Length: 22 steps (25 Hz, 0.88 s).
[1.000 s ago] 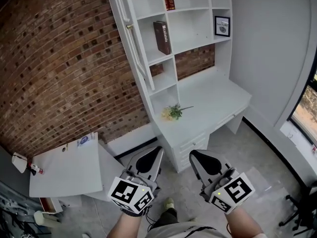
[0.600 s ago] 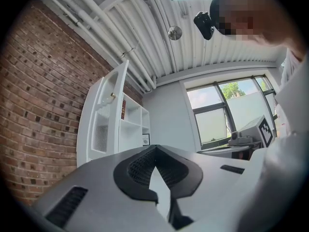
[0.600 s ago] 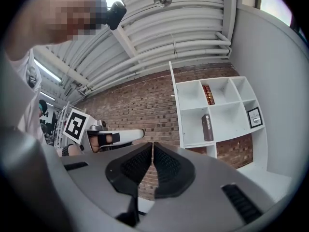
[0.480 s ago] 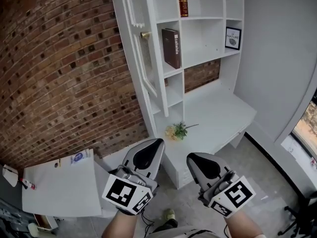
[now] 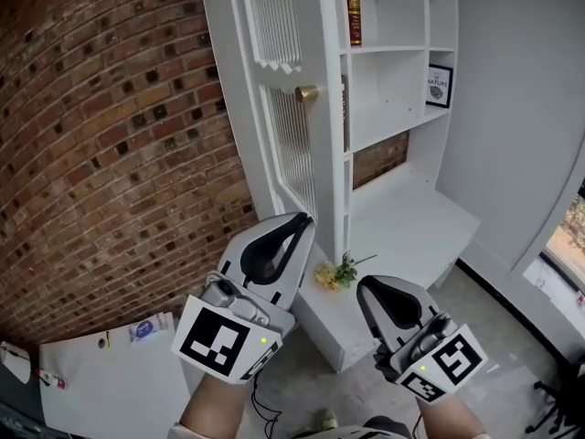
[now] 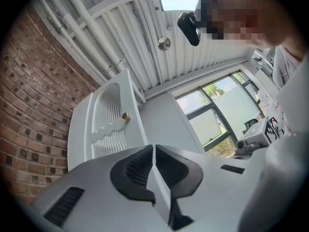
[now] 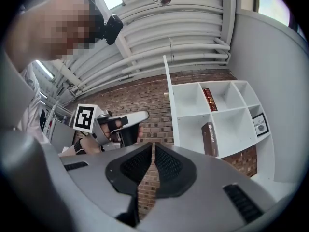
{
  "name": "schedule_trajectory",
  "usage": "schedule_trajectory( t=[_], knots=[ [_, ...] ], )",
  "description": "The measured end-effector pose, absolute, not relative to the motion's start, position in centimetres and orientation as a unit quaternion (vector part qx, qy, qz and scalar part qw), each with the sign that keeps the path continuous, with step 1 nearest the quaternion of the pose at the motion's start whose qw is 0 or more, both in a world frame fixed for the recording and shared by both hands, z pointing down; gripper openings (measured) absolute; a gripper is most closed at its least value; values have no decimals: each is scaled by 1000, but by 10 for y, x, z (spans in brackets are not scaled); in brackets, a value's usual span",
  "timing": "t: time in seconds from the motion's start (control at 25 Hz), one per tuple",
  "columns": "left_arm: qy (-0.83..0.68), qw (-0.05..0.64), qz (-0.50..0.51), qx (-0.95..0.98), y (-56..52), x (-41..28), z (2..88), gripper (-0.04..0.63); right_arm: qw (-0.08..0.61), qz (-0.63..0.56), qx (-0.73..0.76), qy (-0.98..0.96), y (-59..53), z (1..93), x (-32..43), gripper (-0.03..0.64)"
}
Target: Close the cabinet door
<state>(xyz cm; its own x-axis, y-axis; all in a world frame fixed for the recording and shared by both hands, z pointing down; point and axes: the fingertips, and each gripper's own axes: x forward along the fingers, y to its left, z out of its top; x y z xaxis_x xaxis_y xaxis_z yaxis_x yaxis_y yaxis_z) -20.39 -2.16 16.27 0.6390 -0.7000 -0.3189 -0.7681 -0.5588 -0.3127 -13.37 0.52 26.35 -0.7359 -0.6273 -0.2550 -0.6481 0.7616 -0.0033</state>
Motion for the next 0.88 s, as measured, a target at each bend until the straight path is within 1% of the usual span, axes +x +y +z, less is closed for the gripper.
schedule_trajectory(
  t=[0.12, 0.2, 0.24, 0.32, 0.6, 0.76, 0.88],
  knots=[
    [419, 255, 84, -868, -38, -214, 134, 14, 123, 39, -351, 928, -9, 264, -137, 20],
    [418, 269, 86, -864, -48, -219, 118, 21, 124, 39, -353, 927, -17, 263, -139, 20],
    [417, 274, 85, -862, -52, -220, 111, 35, 125, 40, -353, 926, -21, 262, -139, 21],
    [416, 293, 81, -857, -60, -220, 96, 95, 127, 41, -353, 926, -30, 258, -140, 20],
    [423, 368, 46, -827, -81, -206, 59, 117, 138, 51, -343, 928, -55, 246, -132, 21],
    [425, 375, 27, -823, -94, -201, 55, 132, 141, 60, -337, 929, -63, 238, -127, 20],
    [419, 384, 24, -823, -99, -196, 53, 130, 142, 61, -337, 929, -69, 236, -124, 20]
  ],
)
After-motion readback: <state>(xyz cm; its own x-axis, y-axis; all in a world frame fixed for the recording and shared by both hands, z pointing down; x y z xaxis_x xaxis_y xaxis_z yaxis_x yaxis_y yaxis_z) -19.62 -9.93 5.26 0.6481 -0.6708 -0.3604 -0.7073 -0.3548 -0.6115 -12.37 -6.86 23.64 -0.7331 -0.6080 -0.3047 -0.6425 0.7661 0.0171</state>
